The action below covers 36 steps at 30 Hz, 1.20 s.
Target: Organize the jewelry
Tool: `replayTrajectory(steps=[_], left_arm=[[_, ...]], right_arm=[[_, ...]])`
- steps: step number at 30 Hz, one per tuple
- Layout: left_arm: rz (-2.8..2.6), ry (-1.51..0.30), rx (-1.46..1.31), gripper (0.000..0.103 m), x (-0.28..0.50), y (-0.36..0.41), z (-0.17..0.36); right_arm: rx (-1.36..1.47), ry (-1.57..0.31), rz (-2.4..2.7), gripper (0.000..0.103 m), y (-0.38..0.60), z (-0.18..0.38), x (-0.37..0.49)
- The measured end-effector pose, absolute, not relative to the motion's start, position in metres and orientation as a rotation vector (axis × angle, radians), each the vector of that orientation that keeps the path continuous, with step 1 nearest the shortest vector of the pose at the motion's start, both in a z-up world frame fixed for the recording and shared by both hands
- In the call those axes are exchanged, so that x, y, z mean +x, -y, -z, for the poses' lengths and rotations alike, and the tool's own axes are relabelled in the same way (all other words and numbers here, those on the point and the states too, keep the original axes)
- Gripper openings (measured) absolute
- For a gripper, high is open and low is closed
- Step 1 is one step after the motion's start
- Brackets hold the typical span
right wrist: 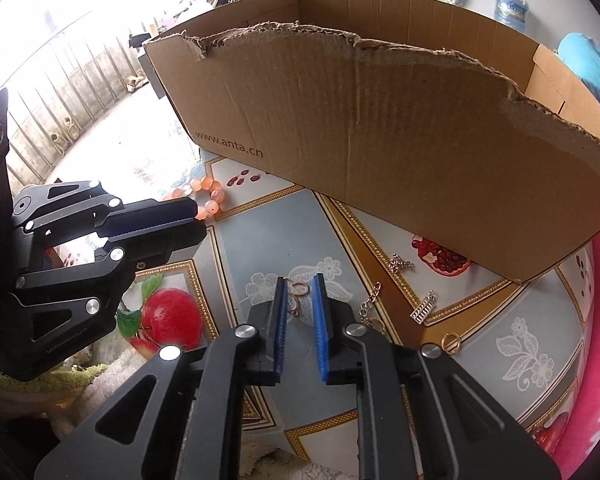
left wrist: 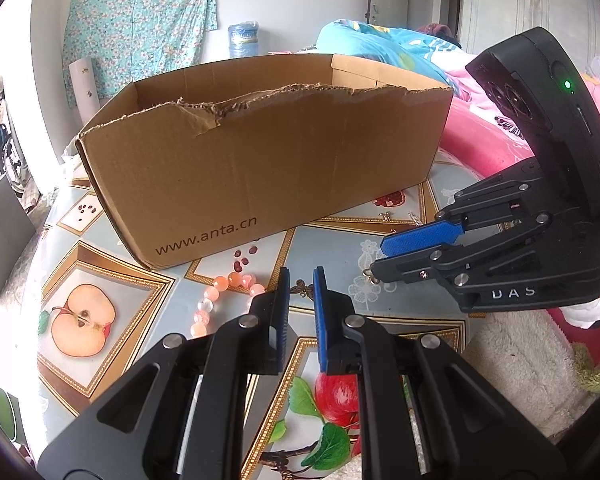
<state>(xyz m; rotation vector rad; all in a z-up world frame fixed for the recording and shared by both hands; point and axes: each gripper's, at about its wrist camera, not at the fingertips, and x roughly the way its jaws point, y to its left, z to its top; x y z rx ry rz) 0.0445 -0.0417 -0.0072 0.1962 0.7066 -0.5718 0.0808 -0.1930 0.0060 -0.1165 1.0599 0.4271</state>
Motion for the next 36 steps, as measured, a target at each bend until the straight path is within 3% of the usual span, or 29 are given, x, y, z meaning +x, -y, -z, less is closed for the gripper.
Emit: replayTrajectory(steps=[8, 10, 24, 30, 36], left_arm=[[0.571, -0.710, 0.192, 0.011, 0.047, 0.040, 0.008], [0.570, -0.709, 0.192, 0.011, 0.047, 0.040, 0.008], [0.564, -0.705, 0.194, 0.011, 0.045, 0.041, 0.006], [0.567, -0.668, 0.180, 0.011, 0.037, 0.038, -0.010], [0.613, -0.543, 0.118, 0.011, 0.032, 0.026, -0.067]], right_arm=[[-0.247, -1.095, -0.474, 0.021, 0.168, -0.007, 0.085], [-0.247, -1.112, -0.485, 0.016, 0.167, -0.009, 0.088], [-0.191, -1.117, -0.486, 0.016, 0.187, -0.008, 0.095], [-0.130, -1.046, -0.491, 0.016, 0.203, -0.040, 0.086], [-0.084, -0.857, -0.504, 0.016, 0.219, -0.112, 0.081]])
